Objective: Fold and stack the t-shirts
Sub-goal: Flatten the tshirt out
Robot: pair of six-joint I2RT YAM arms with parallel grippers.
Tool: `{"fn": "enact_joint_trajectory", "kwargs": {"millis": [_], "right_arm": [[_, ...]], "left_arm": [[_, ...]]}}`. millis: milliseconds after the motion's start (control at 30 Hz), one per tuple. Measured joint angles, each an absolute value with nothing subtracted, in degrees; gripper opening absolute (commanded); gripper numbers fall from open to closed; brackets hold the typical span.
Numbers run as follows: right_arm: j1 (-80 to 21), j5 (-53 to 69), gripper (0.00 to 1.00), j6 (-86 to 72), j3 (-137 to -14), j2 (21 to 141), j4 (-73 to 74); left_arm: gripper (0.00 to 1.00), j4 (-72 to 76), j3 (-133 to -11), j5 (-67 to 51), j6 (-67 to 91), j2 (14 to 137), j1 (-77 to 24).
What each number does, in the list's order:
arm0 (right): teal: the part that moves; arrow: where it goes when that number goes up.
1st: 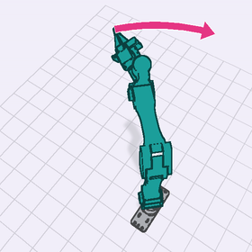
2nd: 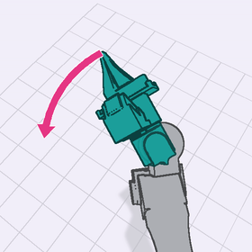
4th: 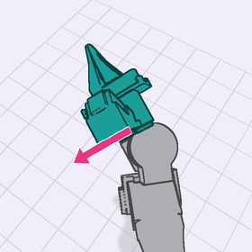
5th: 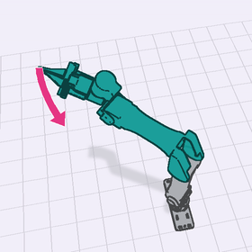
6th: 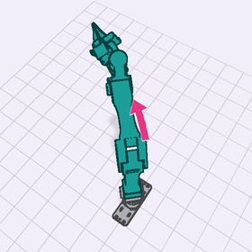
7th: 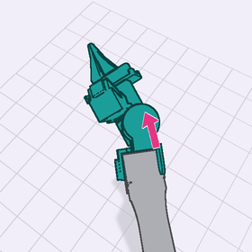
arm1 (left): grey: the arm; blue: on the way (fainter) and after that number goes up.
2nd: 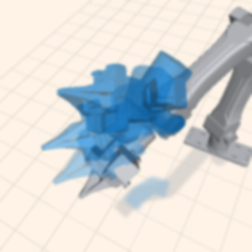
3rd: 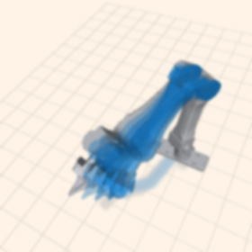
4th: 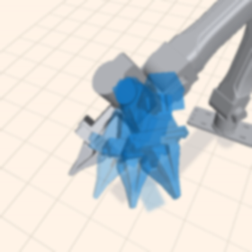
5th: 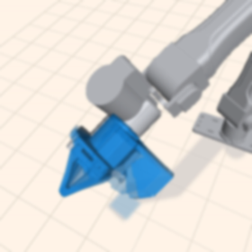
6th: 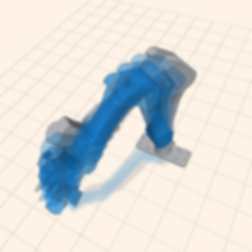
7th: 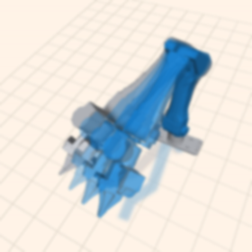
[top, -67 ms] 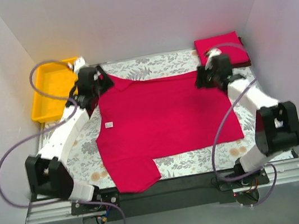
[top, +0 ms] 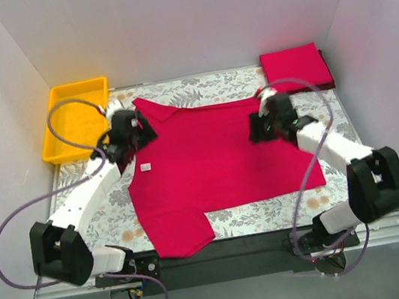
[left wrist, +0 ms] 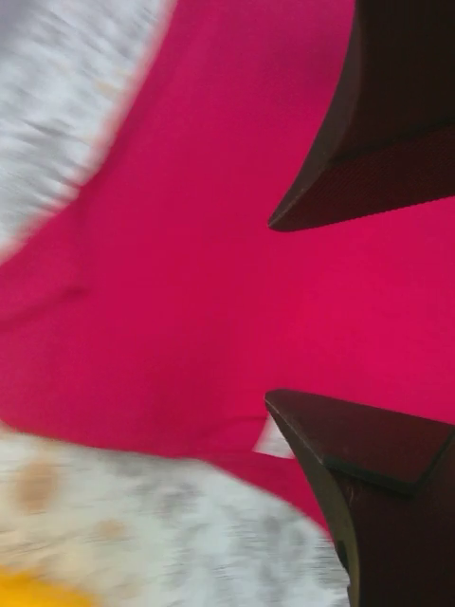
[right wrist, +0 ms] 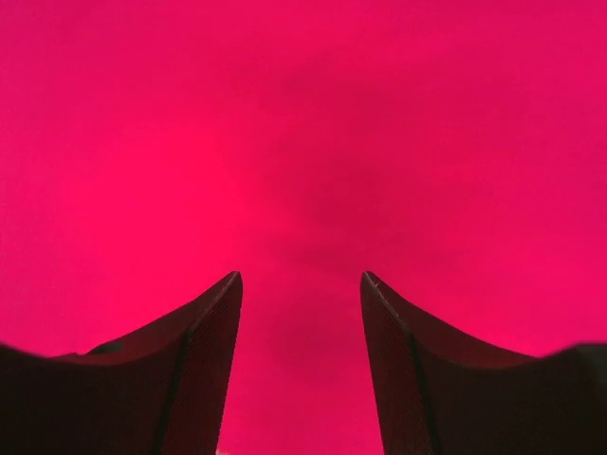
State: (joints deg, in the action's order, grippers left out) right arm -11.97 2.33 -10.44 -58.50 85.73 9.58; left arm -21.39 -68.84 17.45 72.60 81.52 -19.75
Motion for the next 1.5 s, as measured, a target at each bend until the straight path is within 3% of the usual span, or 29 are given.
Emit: {"fn": "enact_joint_trajectory", "kwargs": {"millis": [67, 133, 300, 567, 1000, 1200, 1367, 1500], "right_arm": [[-25.6, 3.2, 0.57, -10.8, -49.1, 79.0, 14.4], [-36.7, 4.2, 0.57, -11.8, -47.3, 77.8, 16.4], [-48.6, 1.9, 0.57, -16.4, -47.2, 82.6, 17.7], [-49.6, -0.6, 0.59, -19.7, -44.0, 84.4, 20.0], [-49.1, 5.0, 0.6, -22.4, -35.3, 70.0, 33.7], [-40.6, 3.6, 0.5, -18.2, -43.7, 71.5, 37.7], [-32.0, 5.0, 0.3, -14.9, -50.4, 74.2, 31.7], [-29.7, 6.4, 0.28, -13.4, -51.1, 77.4, 26.6]], "left_arm": [[0.57, -28.2, -55.6, 16.3, 75.5, 74.3, -23.4], [0.52, -32.3, -50.0, 14.4, 77.1, 73.9, -26.4], [0.43, -39.4, -46.8, 12.2, 82.1, 78.4, -28.9], [0.39, -41.6, -39.5, 8.1, 86.9, 77.5, -30.8], [0.36, -50.7, -37.7, 1.3, 94.3, 69.6, -38.7], [0.35, -51.3, -49.7, 8.6, 89.0, 70.5, -26.2], [0.29, -45.8, -51.4, 12.8, 82.1, 76.1, -12.4], [0.27, -41.8, -50.8, 12.9, 78.6, 80.6, -9.8]]}}
